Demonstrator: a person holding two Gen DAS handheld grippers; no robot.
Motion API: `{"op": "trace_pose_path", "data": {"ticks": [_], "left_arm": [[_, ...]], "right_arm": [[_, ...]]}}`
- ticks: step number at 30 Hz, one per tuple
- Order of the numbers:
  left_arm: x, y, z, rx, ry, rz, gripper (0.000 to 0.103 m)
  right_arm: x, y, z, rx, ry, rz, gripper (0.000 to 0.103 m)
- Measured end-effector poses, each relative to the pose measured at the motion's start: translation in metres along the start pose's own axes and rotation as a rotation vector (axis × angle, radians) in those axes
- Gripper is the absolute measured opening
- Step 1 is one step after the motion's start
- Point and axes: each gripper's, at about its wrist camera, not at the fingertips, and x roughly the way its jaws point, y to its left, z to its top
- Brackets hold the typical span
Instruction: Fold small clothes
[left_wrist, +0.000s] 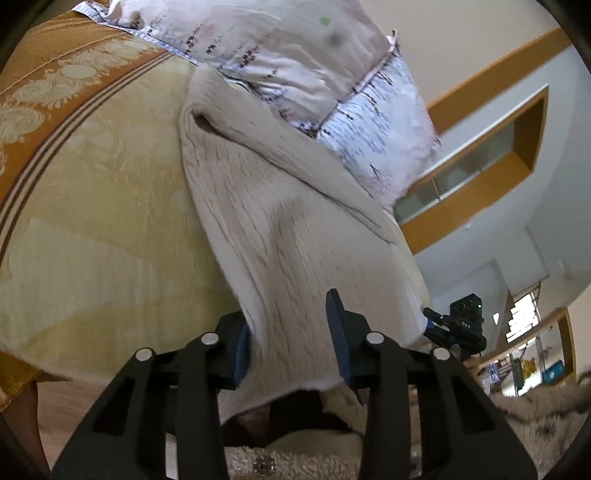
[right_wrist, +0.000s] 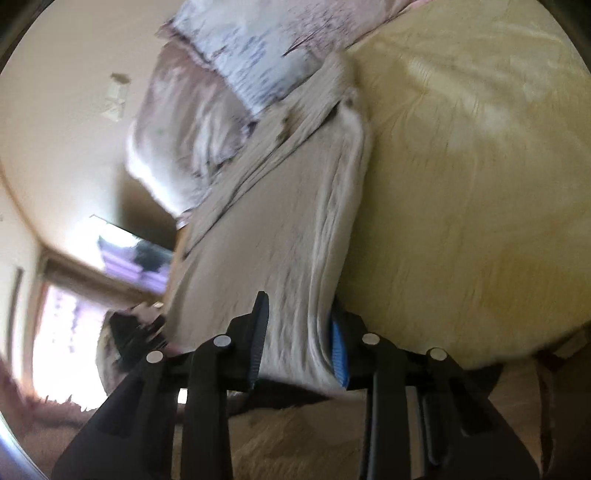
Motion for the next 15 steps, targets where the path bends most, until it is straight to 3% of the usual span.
{"op": "trace_pose_path", "data": {"ticks": [4, 6, 9, 15], "left_arm": [[-0.005, 0.001, -0.012, -0.007, 0.012, -0.038, 0.036], [-0.008, -0.002, -0.019, 0.008, 0.022, -0.038, 0.036], [-0.013, -0.004, -0.026, 0.027, 0.027, -0.024, 0.036], [-0.011, 0.001, -0.042, 0.033, 0.072, 0.044, 0.037]], "right_arm": [[-0.004, 0.002, -0.017, -0.020, 0.018, 0.044, 0.033], [0.002, 0.003, -0.026, -0.033, 0.064, 0.013, 0.033], [0.014, -0.005, -0.036, -0.016, 0.110, -0.019, 0.033], [0.026, -0.012, -0.039, -0.008, 0.100, 0.032, 0.030]]}}
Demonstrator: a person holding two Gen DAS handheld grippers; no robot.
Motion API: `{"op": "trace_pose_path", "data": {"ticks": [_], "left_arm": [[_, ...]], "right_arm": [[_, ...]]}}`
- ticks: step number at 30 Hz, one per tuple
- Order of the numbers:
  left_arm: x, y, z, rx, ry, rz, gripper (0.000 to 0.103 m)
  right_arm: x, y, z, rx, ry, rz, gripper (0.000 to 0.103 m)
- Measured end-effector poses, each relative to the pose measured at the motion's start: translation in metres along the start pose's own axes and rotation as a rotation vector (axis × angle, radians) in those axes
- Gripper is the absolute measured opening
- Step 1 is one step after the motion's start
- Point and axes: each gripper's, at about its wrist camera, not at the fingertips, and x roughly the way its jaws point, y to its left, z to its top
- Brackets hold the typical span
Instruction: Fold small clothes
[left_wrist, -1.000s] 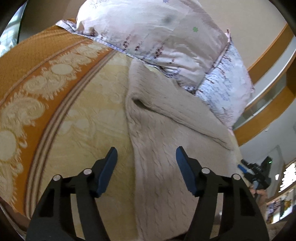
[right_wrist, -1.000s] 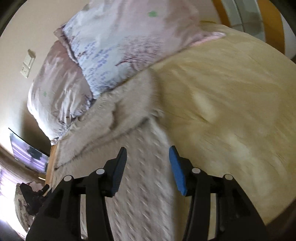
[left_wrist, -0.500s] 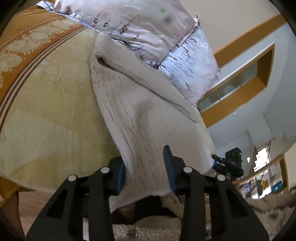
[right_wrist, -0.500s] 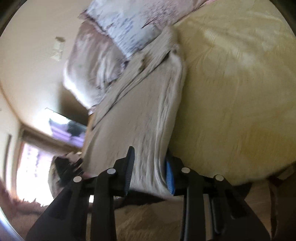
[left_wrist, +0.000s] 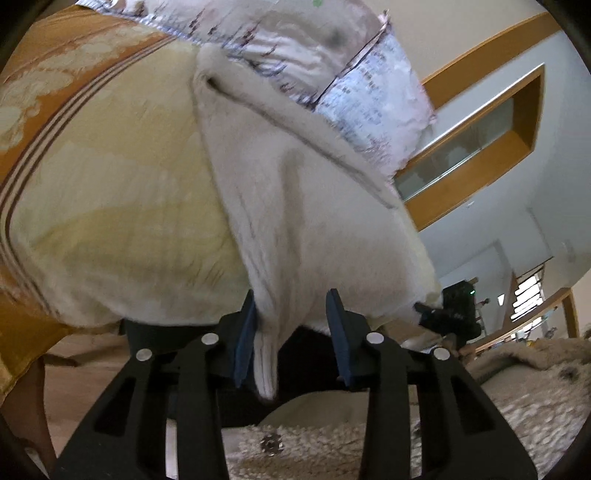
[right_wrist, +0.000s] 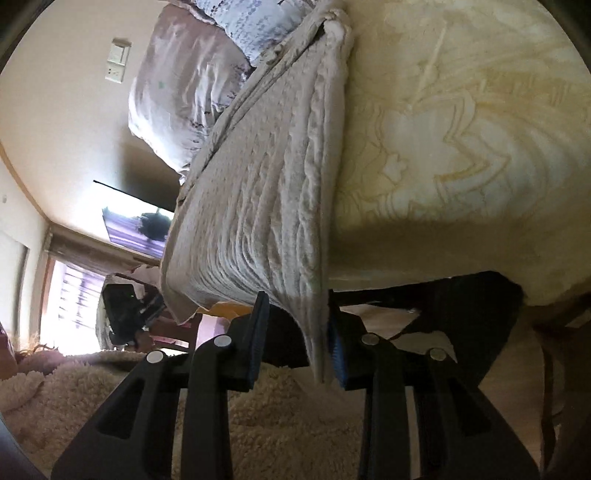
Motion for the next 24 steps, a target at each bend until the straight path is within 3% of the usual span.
{"op": "trace_pose_path", "data": {"ticks": [2, 4, 5, 6, 13, 19, 24], "left_arm": [[0.008, 0.003, -0.006, 0.002, 0.035, 0.020, 0.037], [0.016, 0.007, -0.010, -0.004, 0.056, 0.025, 0.030], [0.020, 0.008, -0.010, -0.009, 0.065, 0.006, 0.014], [0.021, 0.008, -0.011, -0.010, 0.072, -0.005, 0.007], [-0.005, -0.013, 0.008, 0.090, -0.008, -0.112, 0.007], [-0.031, -0.013, 0.056, 0.079, -0.165, -0.152, 0.007], [-0.035, -0.022, 0.102, 0.078, -0.254, -0.092, 0.006]], "right_arm": [[0.001, 0.003, 0.000, -0.023, -0.004, 0.022, 0.014], [-0.002, 0.013, 0.000, -0.067, -0.015, 0.049, 0.008], [-0.004, 0.017, -0.001, -0.087, -0.023, 0.059, 0.008], [-0.008, 0.025, 0.000, -0.115, -0.042, 0.072, 0.008], [-0.038, 0.067, 0.023, -0.231, -0.233, 0.091, 0.008], [-0.048, 0.097, 0.049, -0.300, -0.403, -0.053, 0.008], [-0.043, 0.123, 0.067, -0.422, -0.502, -0.245, 0.007]]}}
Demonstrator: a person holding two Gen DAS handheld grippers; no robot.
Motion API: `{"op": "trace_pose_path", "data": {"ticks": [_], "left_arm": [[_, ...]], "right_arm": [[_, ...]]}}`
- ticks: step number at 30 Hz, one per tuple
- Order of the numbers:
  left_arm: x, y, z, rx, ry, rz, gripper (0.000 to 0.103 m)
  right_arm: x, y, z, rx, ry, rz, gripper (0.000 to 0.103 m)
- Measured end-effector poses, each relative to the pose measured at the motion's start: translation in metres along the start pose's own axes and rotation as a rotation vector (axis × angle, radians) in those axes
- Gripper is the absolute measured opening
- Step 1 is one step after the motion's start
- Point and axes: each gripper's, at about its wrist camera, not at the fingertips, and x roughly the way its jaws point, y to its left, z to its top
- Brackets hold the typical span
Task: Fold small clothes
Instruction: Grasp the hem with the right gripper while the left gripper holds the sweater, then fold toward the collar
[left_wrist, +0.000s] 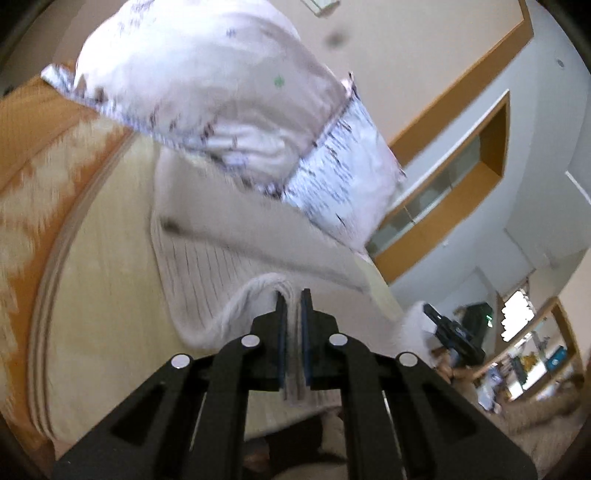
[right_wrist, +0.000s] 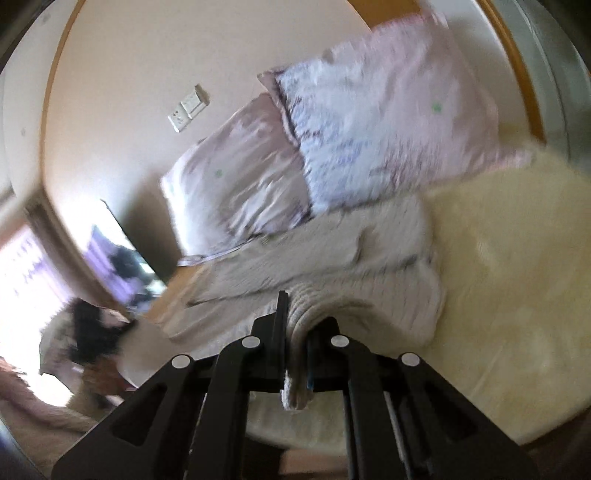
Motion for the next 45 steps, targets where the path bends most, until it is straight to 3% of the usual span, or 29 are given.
{"op": "trace_pose_path", "data": {"ticks": [5, 11, 21, 23, 29, 36, 37, 38, 39, 40, 43, 45], "left_arm": [[0.013, -0.003, 0.038, 0.020, -0.065, 0.086, 0.006], [0.024, -0.002, 0.072, 0.021, -0.110, 0.122, 0.006], [0.054, -0.004, 0.137, 0.032, -0.177, 0.157, 0.006], [0.068, 0.007, 0.146, 0.009, -0.172, 0.171, 0.006], [0.124, 0.067, 0.138, -0.141, -0.023, 0.238, 0.006], [0.154, 0.099, 0.142, -0.249, 0.012, 0.248, 0.008], [0.158, 0.102, 0.144, -0.262, 0.011, 0.259, 0.009], [0.161, 0.103, 0.145, -0.266, 0.007, 0.269, 0.018], [0.162, 0.104, 0.150, -0.269, -0.009, 0.284, 0.029], [0.161, 0.104, 0.152, -0.275, -0.022, 0.284, 0.034], [0.146, 0.102, 0.158, -0.301, -0.079, 0.255, 0.050], [0.135, 0.095, 0.159, -0.272, -0.092, 0.265, 0.051]], "right_arm": [[0.006, 0.006, 0.021, -0.057, -0.099, -0.100, 0.007], [0.020, 0.004, 0.043, -0.068, -0.151, -0.146, 0.007], [0.053, 0.006, 0.090, -0.090, -0.246, -0.150, 0.007], [0.068, -0.004, 0.094, -0.054, -0.228, -0.149, 0.007], [0.144, -0.065, 0.079, 0.194, 0.011, -0.185, 0.007], [0.187, -0.094, 0.084, 0.348, 0.096, -0.203, 0.009], [0.196, -0.098, 0.088, 0.381, 0.115, -0.197, 0.014], [0.201, -0.100, 0.091, 0.398, 0.128, -0.191, 0.021], [0.204, -0.100, 0.095, 0.407, 0.125, -0.184, 0.042], [0.203, -0.099, 0.098, 0.406, 0.105, -0.177, 0.059], [0.184, -0.082, 0.109, 0.329, 0.012, -0.165, 0.066], [0.167, -0.074, 0.111, 0.281, -0.019, -0.163, 0.066]]}}
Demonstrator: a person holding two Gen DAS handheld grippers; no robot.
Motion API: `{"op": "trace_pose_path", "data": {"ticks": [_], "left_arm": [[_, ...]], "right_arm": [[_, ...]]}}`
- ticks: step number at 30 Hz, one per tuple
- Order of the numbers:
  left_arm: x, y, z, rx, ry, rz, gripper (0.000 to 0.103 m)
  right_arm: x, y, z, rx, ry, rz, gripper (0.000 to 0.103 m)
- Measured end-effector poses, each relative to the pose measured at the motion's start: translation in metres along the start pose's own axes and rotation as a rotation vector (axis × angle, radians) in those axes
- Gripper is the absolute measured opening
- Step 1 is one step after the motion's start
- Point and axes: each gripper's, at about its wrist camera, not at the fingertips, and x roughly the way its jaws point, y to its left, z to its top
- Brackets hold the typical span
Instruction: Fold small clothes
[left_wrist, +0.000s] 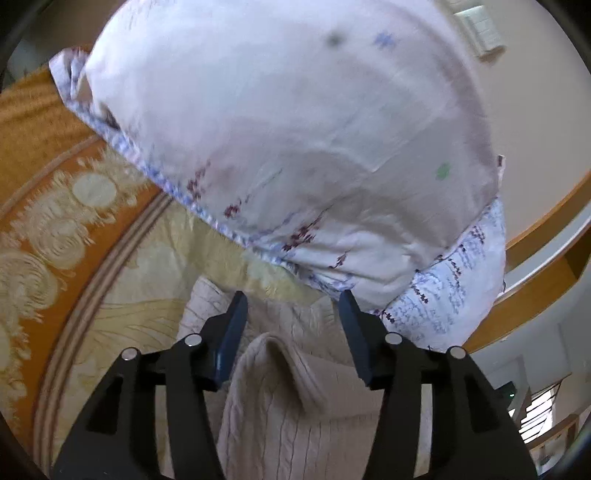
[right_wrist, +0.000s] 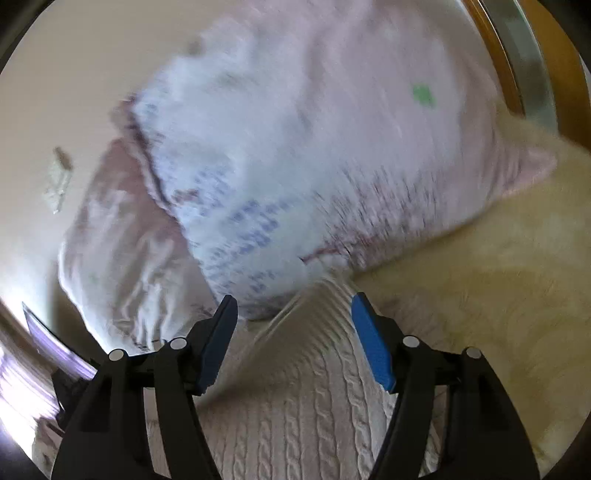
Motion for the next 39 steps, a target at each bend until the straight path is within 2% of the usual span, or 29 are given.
{"op": "trace_pose_path", "data": {"ticks": [5, 11, 16, 23, 25, 27, 28, 29, 35, 39], "left_arm": [[-0.026, -0.003, -0.012, 0.109, 0.005, 0.051, 0.051], [-0.032, -0.012, -0.043, 0.261, 0.084, 0.115, 0.051], [-0.025, -0.015, -0.062, 0.324, 0.141, 0.149, 0.050], [-0.010, -0.010, -0.077, 0.330, 0.203, 0.187, 0.040], [-0.008, -0.007, -0.079, 0.324, 0.209, 0.194, 0.035], [-0.008, -0.004, -0.080, 0.319, 0.213, 0.200, 0.021], [-0.007, -0.003, -0.080, 0.316, 0.217, 0.199, 0.018], [-0.006, 0.000, -0.081, 0.306, 0.227, 0.192, 0.010], [-0.011, 0.000, -0.078, 0.307, 0.230, 0.166, 0.007], [-0.021, -0.001, -0.074, 0.315, 0.228, 0.142, 0.007]], "right_arm": [[-0.035, -0.006, -0.014, -0.098, -0.007, -0.081, 0.065], [-0.038, -0.022, -0.032, -0.147, 0.064, -0.142, 0.055], [-0.036, -0.034, -0.048, -0.175, 0.120, -0.190, 0.048], [-0.027, -0.040, -0.064, -0.212, 0.188, -0.217, 0.039], [-0.024, -0.040, -0.068, -0.234, 0.199, -0.228, 0.025], [-0.025, -0.039, -0.071, -0.250, 0.197, -0.225, 0.014], [-0.027, -0.038, -0.071, -0.253, 0.193, -0.225, 0.013], [-0.028, -0.038, -0.072, -0.255, 0.187, -0.224, 0.012], [-0.047, -0.031, -0.068, -0.233, 0.139, -0.210, 0.011], [-0.059, -0.029, -0.069, -0.226, 0.139, -0.211, 0.011]]}}
